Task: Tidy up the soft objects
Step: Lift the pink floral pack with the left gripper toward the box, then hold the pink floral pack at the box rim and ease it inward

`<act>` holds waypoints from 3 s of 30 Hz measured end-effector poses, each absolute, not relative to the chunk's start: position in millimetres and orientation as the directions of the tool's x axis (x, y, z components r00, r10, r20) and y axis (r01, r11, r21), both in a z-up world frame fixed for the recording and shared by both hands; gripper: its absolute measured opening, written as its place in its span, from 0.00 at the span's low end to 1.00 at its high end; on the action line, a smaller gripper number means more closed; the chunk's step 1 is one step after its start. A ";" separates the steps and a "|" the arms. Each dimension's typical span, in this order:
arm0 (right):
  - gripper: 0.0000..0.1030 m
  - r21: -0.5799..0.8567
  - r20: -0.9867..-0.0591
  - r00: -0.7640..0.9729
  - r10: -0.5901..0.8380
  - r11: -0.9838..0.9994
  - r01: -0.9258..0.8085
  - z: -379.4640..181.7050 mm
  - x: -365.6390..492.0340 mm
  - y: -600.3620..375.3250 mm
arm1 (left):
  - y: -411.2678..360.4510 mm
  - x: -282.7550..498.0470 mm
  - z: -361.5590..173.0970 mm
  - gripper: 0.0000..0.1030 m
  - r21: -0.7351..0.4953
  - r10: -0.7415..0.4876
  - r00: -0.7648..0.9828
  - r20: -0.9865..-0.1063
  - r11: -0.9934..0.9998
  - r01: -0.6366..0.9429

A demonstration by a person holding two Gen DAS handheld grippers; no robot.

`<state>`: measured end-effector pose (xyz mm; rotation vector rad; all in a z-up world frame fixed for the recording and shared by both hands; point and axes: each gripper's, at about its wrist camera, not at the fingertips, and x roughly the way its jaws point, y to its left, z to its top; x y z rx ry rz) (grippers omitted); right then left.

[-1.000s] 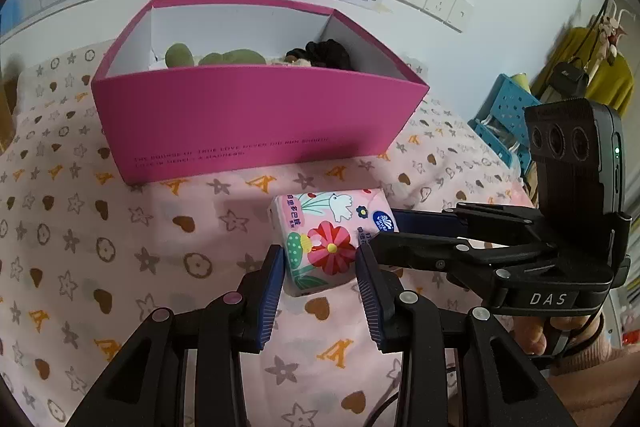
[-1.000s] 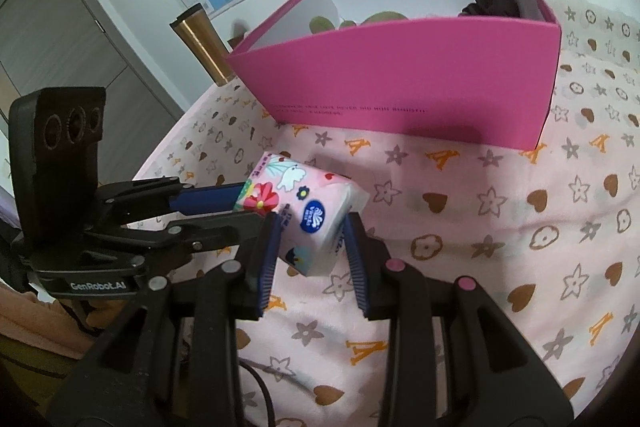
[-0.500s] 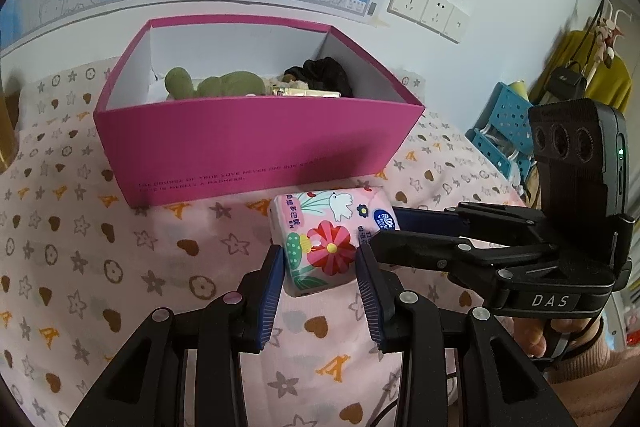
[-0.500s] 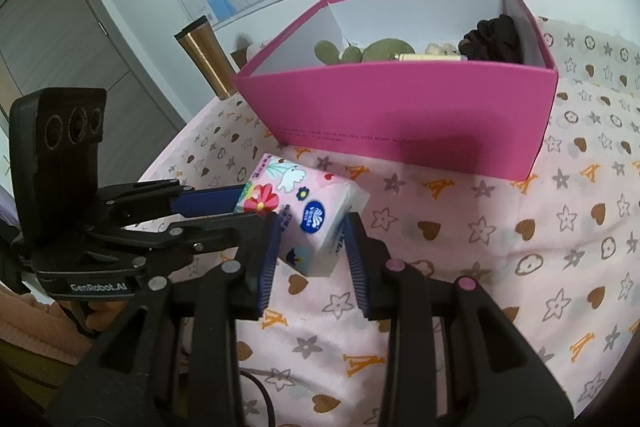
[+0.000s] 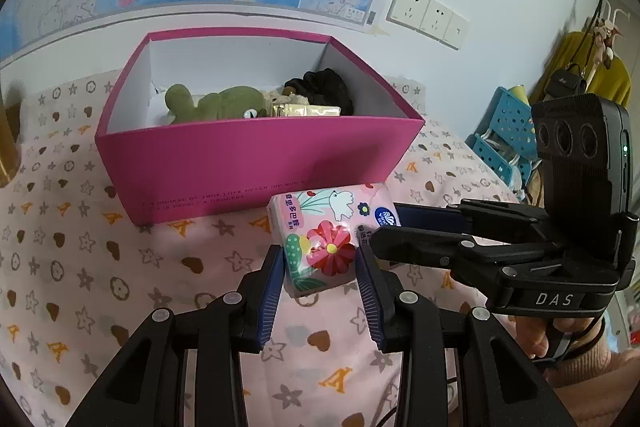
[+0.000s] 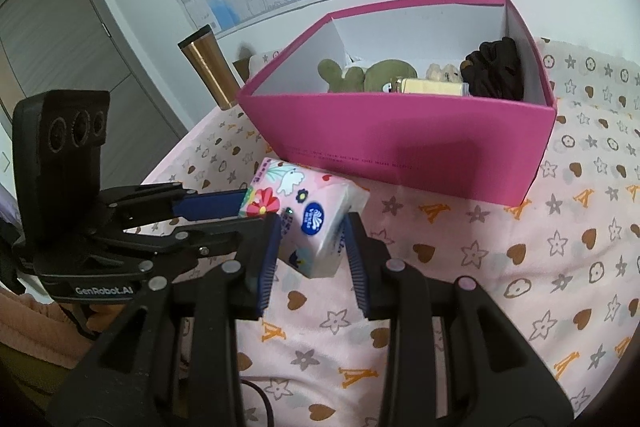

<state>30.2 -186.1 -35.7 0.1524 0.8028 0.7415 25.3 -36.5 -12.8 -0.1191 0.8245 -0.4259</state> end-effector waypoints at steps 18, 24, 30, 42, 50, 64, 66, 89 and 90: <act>0.35 0.366 -0.583 0.479 0.656 0.738 -0.567 -22.4 41.5 -183.2 | -33.0 36.8 -7.1 0.35 -0.260 -0.411 0.614 -0.674 0.910 0.324; 0.35 0.362 -0.574 0.487 0.659 0.737 -0.571 -19.0 47.2 -184.9 | -33.2 41.8 -4.7 0.35 -0.251 -0.409 0.620 -0.670 0.910 0.329; 0.35 0.358 -0.569 0.490 0.661 0.735 -0.576 -17.6 50.9 -186.0 | -33.8 45.9 -2.1 0.35 -0.243 -0.403 0.626 -0.668 0.912 0.330; 0.35 0.353 -0.557 0.501 0.663 0.734 -0.580 -12.3 57.4 -187.5 | -34.9 55.0 1.9 0.35 -0.229 -0.400 0.638 -0.658 0.914 0.336; 0.35 0.352 -0.551 0.506 0.664 0.735 -0.580 -8.7 61.7 -189.1 | -35.3 58.2 4.0 0.35 -0.229 -0.401 0.642 -0.653 0.913 0.337; 0.35 0.348 -0.536 0.512 0.671 0.728 -0.590 -1.3 68.5 -188.7 | -33.1 64.7 8.3 0.35 -0.224 -0.396 0.656 -0.642 0.916 0.334; 0.35 0.347 -0.535 0.513 0.671 0.728 -0.591 -0.8 68.8 -188.2 | -33.0 64.7 8.8 0.35 -0.223 -0.395 0.658 -0.641 0.916 0.333; 0.35 0.341 -0.526 0.521 0.672 0.728 -0.595 3.6 74.8 -184.8 | -31.3 69.8 10.7 0.35 -0.215 -0.392 0.669 -0.632 0.917 0.335; 0.35 0.341 -0.526 0.521 0.672 0.728 -0.595 4.1 75.8 -184.4 | -31.0 69.7 10.8 0.35 -0.216 -0.393 0.669 -0.631 0.917 0.335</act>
